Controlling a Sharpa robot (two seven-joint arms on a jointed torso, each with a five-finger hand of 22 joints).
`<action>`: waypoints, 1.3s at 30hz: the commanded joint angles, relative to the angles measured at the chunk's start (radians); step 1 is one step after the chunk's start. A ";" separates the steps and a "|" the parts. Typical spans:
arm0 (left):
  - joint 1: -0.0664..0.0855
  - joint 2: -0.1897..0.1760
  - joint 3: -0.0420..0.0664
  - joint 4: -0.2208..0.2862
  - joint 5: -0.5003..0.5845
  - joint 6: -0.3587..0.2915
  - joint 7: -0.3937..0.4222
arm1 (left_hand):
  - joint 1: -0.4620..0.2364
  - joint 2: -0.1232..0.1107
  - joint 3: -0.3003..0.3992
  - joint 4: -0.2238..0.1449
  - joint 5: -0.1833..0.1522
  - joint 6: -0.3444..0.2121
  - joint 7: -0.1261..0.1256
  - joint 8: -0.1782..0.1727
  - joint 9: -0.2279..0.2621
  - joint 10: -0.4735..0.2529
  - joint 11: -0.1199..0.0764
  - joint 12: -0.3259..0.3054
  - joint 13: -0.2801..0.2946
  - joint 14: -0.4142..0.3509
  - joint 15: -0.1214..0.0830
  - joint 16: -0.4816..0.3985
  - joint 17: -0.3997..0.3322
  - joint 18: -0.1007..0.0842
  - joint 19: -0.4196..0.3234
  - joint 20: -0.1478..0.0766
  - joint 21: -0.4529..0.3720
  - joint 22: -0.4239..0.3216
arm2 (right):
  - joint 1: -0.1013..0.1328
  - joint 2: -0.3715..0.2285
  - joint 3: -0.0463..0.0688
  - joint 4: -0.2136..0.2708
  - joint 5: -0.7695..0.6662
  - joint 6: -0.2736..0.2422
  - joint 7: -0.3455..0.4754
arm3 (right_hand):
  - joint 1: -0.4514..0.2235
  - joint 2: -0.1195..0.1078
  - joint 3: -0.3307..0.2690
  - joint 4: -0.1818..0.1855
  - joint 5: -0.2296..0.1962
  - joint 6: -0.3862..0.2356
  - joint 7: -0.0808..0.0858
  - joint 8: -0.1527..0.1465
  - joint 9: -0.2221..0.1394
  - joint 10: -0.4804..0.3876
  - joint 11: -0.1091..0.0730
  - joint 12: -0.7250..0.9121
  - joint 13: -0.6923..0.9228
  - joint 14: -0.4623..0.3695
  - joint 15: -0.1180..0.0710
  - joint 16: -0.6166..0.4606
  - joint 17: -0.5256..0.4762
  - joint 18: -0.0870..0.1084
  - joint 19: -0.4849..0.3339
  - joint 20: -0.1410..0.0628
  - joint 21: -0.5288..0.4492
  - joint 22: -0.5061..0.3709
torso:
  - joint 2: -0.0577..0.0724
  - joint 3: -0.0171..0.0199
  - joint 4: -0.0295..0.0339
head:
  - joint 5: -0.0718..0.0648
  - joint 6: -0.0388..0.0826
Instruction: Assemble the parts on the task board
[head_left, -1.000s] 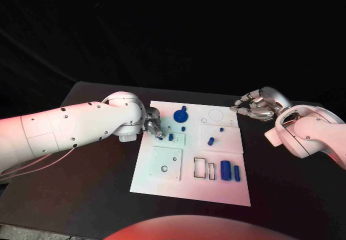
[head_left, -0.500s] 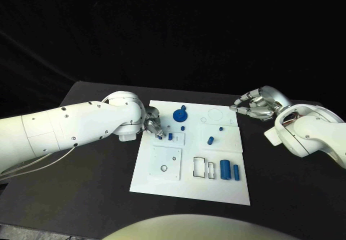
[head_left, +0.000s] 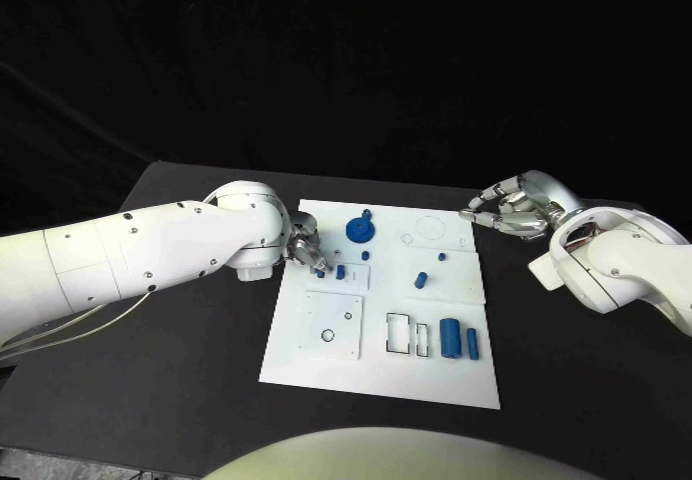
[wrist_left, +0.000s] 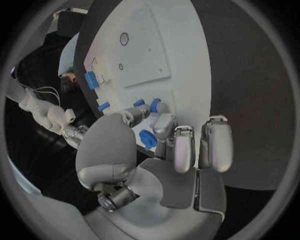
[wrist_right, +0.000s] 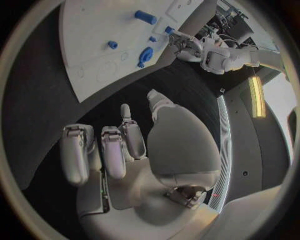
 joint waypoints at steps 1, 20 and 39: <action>-0.004 0.002 -0.003 -0.001 0.015 0.015 -0.006 | -0.009 0.000 -0.011 0.002 -0.006 0.001 0.004 -0.002 -0.002 0.006 -0.001 0.003 -0.001 0.102 -0.006 0.004 0.263 -0.002 0.017 -0.005 -0.006 0.213 | -0.001 0.000 0.000 0.002 -0.005 0.006 0.002 | -0.003 0.008 -0.004 0.000 0.003 -0.009 -0.001 0.006 0.001 -0.005 -0.001 -0.003 0.054 0.102 -0.006 0.002 0.254 0.019 0.047 -0.007 -0.003 0.224 | 0.000 -0.0004 0.0004 | 0.000 0.000; -0.004 0.000 -0.002 -0.008 0.008 0.009 -0.010 | -0.021 -0.007 -0.075 0.039 -0.009 0.003 0.004 -0.001 -0.012 0.006 -0.001 0.005 -0.001 0.102 -0.008 0.004 0.263 -0.002 0.019 -0.008 -0.005 0.215 | -0.001 -0.002 0.000 0.002 -0.007 0.003 0.000 | -0.019 0.011 -0.019 0.000 0.003 -0.011 -0.001 0.006 0.004 -0.006 -0.001 -0.005 0.052 0.102 -0.006 0.001 0.254 0.020 0.046 -0.006 -0.005 0.224 | 0.000 -0.0013 -0.0003 | -0.001 0.001; -0.003 -0.021 0.011 0.019 0.016 -0.066 0.012 | -0.031 -0.003 -0.163 0.101 -0.010 0.001 0.004 0.004 -0.019 0.005 -0.002 0.005 -0.002 0.102 -0.011 0.004 0.263 -0.003 0.020 -0.014 -0.006 0.215 | -0.001 -0.002 0.000 0.001 -0.009 -0.004 0.001 | -0.025 0.012 -0.025 0.000 0.004 -0.012 -0.001 0.006 0.005 -0.007 -0.001 -0.006 0.050 0.099 -0.005 -0.002 0.246 0.022 0.042 -0.006 -0.014 0.221 | -0.001 -0.0010 0.0002 | -0.002 0.003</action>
